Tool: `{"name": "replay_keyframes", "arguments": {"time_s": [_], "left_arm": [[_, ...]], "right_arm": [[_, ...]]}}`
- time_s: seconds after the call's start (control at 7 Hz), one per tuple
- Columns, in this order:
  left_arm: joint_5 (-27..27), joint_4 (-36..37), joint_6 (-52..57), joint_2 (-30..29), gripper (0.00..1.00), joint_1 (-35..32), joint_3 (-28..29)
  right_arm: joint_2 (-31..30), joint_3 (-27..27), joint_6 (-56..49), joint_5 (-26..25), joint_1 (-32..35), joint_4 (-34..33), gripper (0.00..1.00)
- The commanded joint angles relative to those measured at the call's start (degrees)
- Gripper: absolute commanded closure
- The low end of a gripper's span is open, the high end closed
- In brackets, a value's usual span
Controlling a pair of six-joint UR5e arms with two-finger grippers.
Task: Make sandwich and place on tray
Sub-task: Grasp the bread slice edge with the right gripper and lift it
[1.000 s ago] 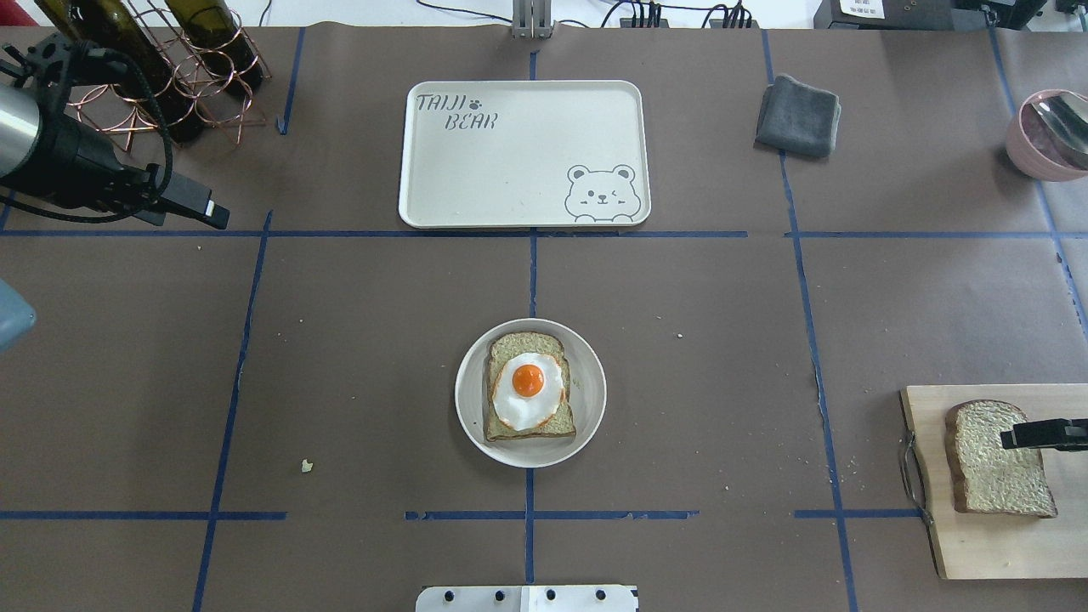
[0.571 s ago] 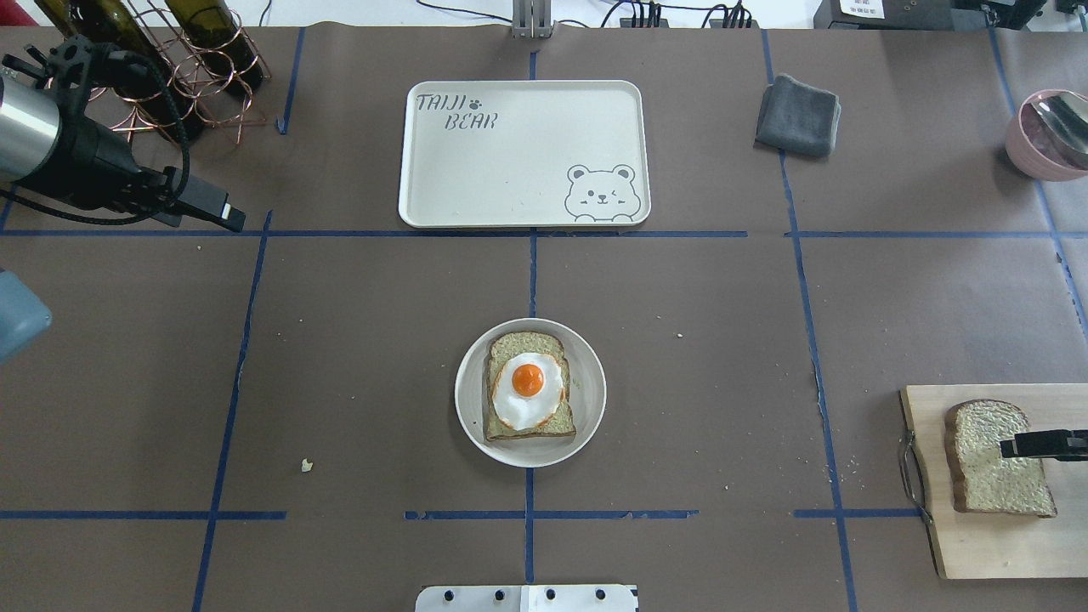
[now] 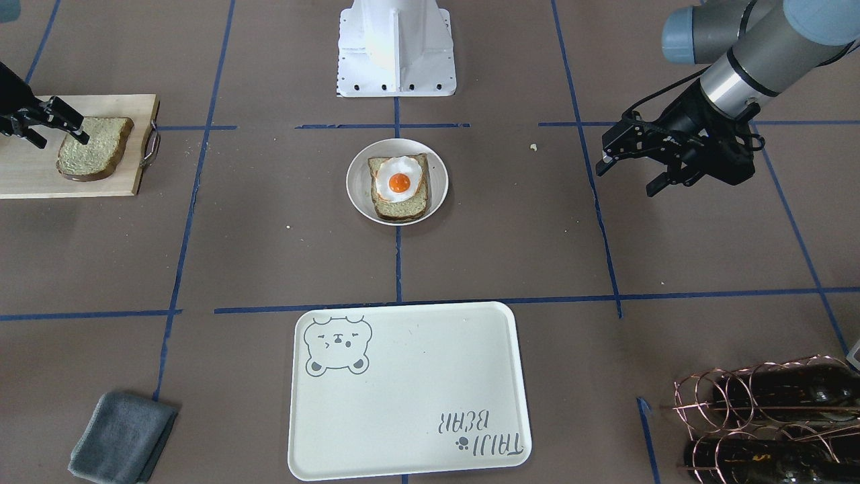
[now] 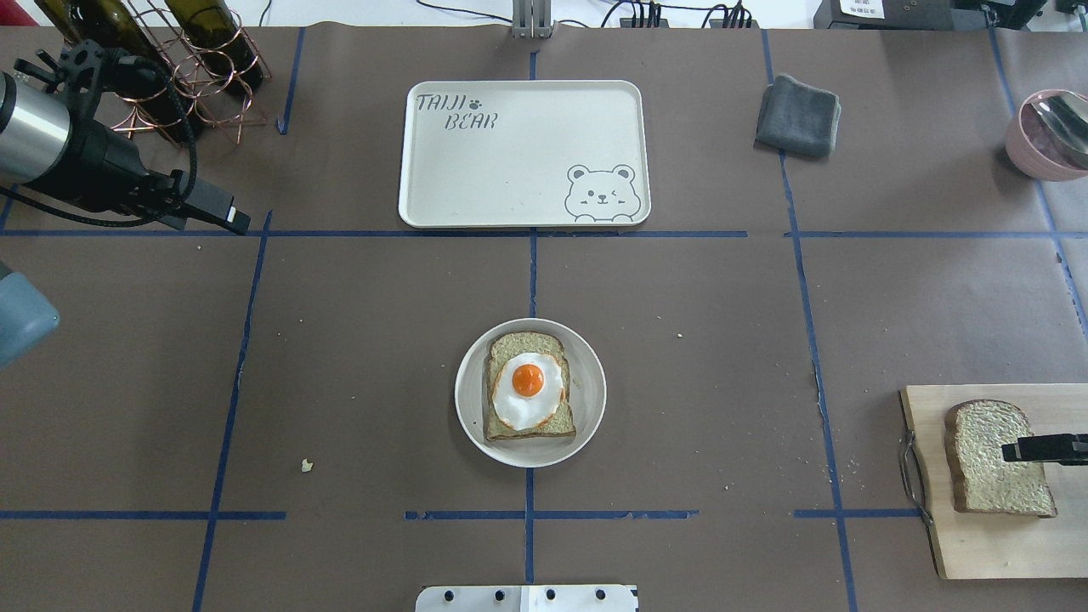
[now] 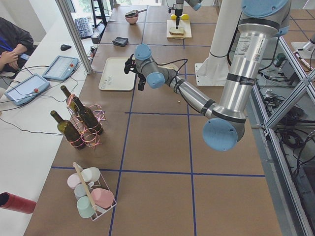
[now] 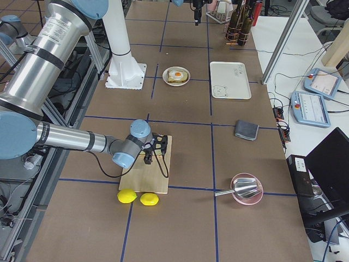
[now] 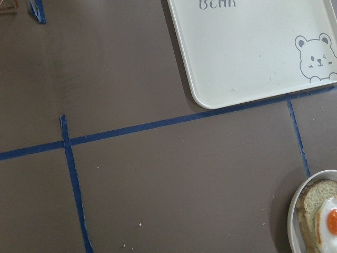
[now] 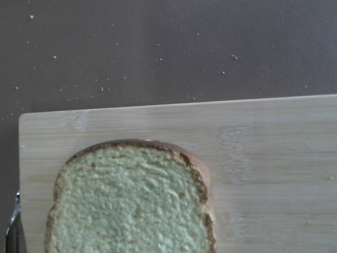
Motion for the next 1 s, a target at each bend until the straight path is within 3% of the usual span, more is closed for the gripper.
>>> {"name": "replay_keyframes", "arguments": {"time_s": [0.0, 0.14, 0.43, 0.57, 0.86], "left_arm": [[0.0, 0.0, -0.3, 0.0, 0.0, 0.0, -0.1], [0.0, 0.0, -0.3, 0.0, 0.0, -0.1, -0.2], [0.0, 0.0, -0.3, 0.0, 0.0, 0.0, 0.0], [0.0, 0.0, -0.3, -0.1, 0.0, 0.0, 0.1], [0.0, 0.0, -0.3, -0.1, 0.0, 0.0, 0.1]], "right_arm": [[-0.5, 0.1, 0.0, 0.0, -1.5, 0.0, 0.19], [-0.8, 0.1, 0.0, 0.0, -1.8, 0.0, 0.39], [-1.0, 0.1, 0.0, 0.0, -1.7, 0.0, 0.95], [-0.9, 0.1, 0.0, 0.0, -1.7, 0.0, 1.0], [-0.9, 0.9, 0.0, 0.0, -1.7, 0.1, 1.0]]}}
